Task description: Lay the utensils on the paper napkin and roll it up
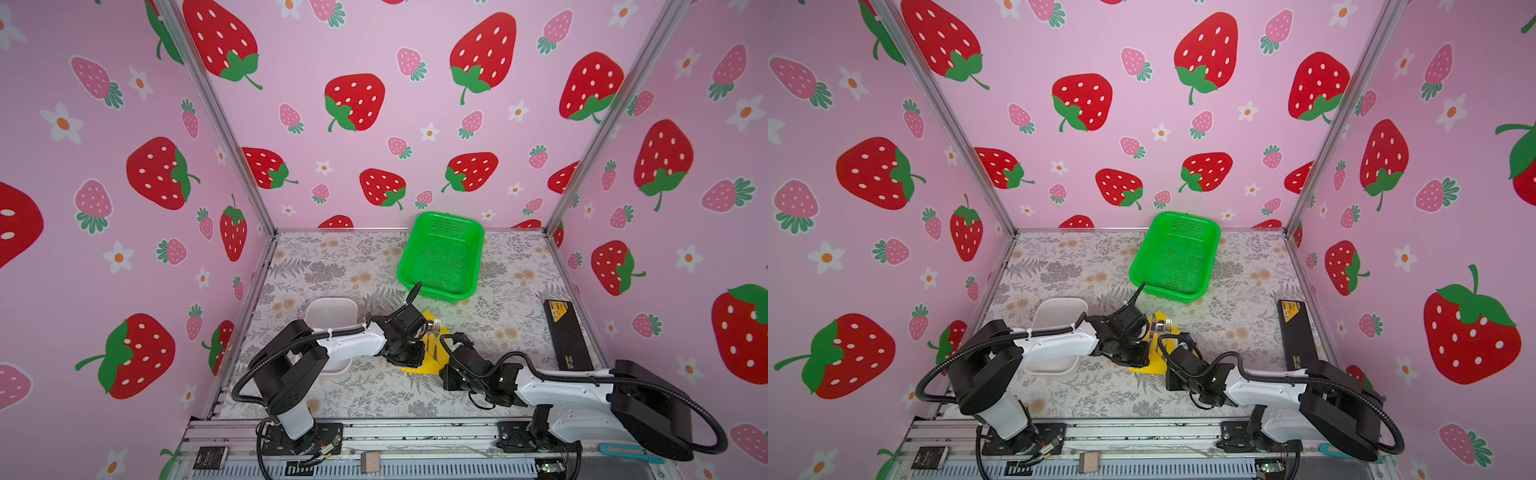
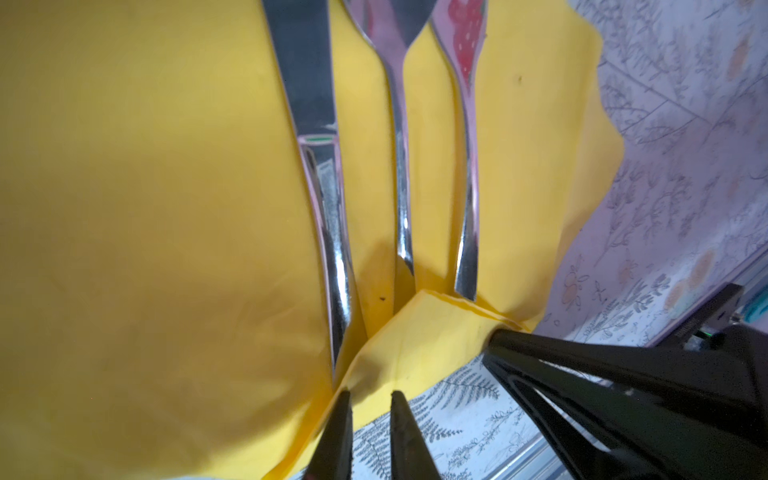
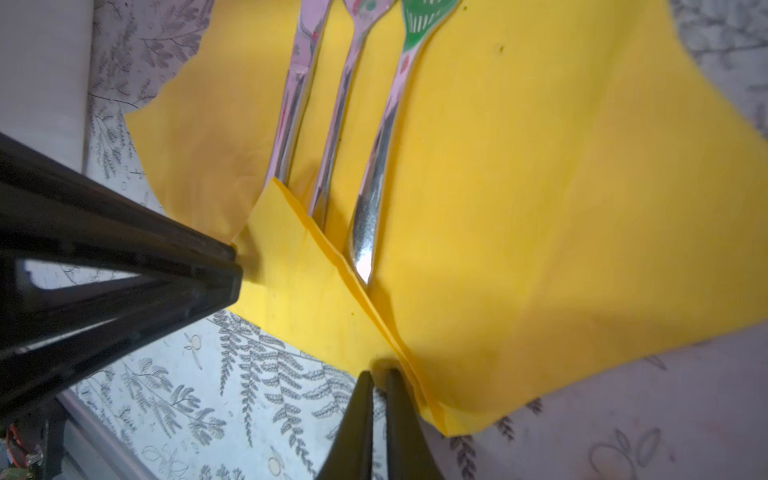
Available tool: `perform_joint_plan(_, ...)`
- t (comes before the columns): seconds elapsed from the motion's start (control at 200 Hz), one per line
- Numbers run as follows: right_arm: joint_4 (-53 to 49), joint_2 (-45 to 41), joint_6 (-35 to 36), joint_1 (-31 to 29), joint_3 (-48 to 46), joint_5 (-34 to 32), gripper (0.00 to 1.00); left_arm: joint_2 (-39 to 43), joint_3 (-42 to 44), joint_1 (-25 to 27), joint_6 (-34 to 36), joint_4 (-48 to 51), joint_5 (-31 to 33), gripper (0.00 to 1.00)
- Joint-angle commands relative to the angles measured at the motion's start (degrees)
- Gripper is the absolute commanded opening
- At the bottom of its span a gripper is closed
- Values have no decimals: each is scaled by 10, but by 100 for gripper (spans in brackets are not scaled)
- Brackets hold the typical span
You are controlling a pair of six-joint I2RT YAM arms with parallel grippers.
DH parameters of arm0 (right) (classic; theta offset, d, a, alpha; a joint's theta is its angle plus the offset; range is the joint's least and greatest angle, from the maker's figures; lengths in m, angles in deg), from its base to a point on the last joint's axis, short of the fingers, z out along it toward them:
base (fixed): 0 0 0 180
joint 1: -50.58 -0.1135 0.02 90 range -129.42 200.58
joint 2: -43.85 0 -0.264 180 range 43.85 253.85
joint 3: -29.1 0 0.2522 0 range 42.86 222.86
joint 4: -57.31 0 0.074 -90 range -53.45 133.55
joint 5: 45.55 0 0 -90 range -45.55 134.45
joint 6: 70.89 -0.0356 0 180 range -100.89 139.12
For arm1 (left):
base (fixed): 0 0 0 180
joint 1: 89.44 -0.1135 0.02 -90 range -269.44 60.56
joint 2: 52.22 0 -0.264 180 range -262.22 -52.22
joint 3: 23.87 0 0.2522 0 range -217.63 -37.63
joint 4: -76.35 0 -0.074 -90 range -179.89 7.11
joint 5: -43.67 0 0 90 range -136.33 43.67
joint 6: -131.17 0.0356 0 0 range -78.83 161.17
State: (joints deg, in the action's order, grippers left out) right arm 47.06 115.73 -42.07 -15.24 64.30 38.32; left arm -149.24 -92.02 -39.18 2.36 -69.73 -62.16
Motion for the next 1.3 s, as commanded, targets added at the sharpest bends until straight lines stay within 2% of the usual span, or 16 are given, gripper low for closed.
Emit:
perform_joint_plan(0.0, -28, 11, -28, 3, 7, -8, 12, -11, -22, 2, 8, 19, 6, 20)
perform_joint_plan(0.215, -36, -32, -18, 6, 26, -12, 14, -12, -25, 1, 11, 21, 7, 20)
perform_joint_plan(0.38, -35, -66, -24, 30, 16, -14, 15, -10, -23, 1, 11, 21, 9, 20)
perform_joint_plan(0.545, -37, -51, -23, 54, 5, 2, 15, -11, -21, 1, 8, 18, 7, 20)
perform_joint_plan(0.815, -72, -11, -33, 56, -6, 2, 15, -12, -26, 2, 12, 22, 5, 20)
perform_joint_plan(0.99, -102, -21, -27, 56, 10, -10, 17, -11, -22, 2, 11, 20, 5, 20)
perform_joint_plan(1.131, -104, -44, 13, 56, 36, -3, 18, -11, -21, 2, 11, 19, 4, 20)
perform_joint_plan(1.296, -31, -66, 84, 56, 31, 63, 17, -7, -19, 1, 11, 18, 5, 20)
